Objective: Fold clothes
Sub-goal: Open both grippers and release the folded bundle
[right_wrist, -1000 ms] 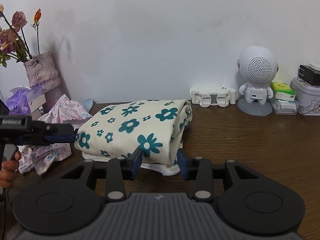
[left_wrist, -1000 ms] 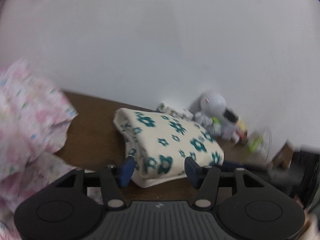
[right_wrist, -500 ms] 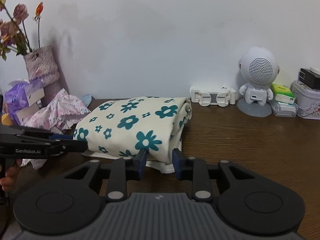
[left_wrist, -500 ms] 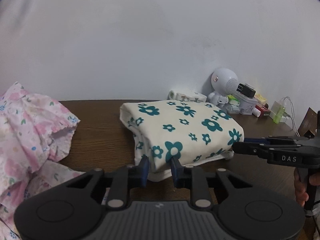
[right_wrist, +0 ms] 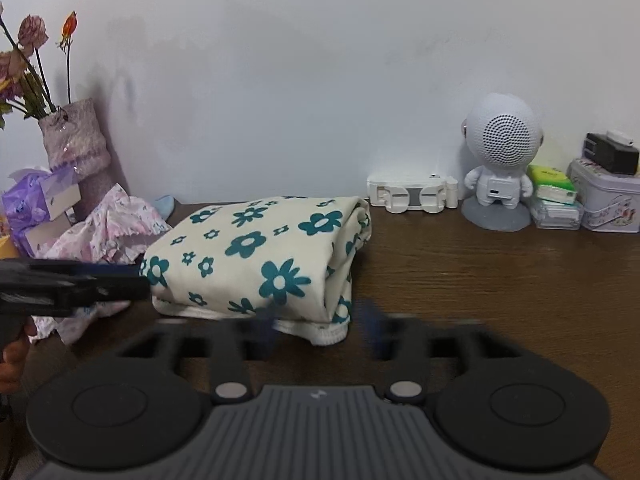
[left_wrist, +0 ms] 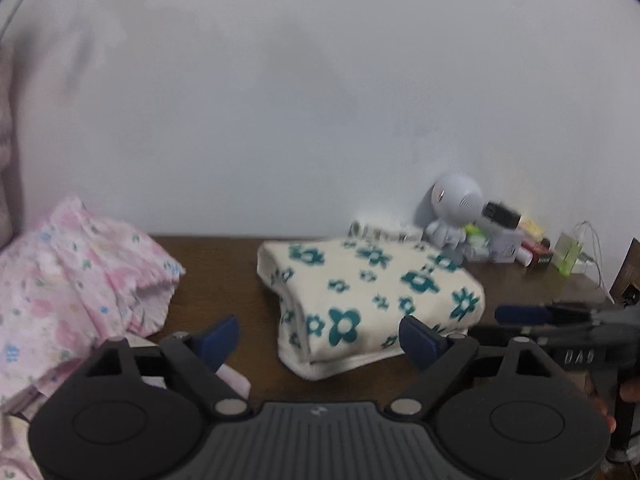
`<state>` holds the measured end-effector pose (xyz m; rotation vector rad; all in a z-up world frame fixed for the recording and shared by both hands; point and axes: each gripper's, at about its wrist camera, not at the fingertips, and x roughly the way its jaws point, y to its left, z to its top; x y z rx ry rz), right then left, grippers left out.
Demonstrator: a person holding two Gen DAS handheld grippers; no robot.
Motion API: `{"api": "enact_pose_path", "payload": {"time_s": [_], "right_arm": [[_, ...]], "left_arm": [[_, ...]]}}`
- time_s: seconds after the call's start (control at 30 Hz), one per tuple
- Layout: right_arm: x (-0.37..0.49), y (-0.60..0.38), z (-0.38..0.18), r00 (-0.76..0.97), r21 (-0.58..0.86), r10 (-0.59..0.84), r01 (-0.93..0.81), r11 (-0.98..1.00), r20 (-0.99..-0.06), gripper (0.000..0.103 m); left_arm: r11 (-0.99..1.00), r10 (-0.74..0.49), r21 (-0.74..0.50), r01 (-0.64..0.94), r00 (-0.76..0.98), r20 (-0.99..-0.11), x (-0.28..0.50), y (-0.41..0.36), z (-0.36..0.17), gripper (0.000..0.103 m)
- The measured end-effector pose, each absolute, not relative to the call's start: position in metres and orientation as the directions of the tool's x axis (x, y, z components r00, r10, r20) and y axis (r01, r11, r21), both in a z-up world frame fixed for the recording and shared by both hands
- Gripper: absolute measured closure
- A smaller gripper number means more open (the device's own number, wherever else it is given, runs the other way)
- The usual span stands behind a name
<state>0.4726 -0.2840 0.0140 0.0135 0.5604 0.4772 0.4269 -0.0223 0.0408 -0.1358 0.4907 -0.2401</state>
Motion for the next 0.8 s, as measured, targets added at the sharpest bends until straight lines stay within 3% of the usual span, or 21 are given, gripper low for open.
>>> {"api": "enact_pose_path", "payload": {"time_s": [0.07,0.17,0.8], "right_arm": [[0.466,-0.283,0.015,0.745,0.125,0.429,-0.430,0.894,-0.510,0.022],[0.454,-0.283,0.018,0.751,0.130,0.423,-0.419,0.899,-0.507,0.000],[0.378,-0.265,0.021,0.737,0.127,0.410,-0.409,0.903,-0.537,0.000]], "left_arm": [[0.967,-0.241,-0.185,0.176,0.867,-0.436,0.418,-0.024,0.042,0.002],[0.971,-0.224,-0.173,0.162,0.868,-0.443,0.406,-0.027,0.039,0.000],[0.980,-0.184,-0.155,0.121,0.838,-0.514,0.332,-0.029,0.030,0.000]]}}
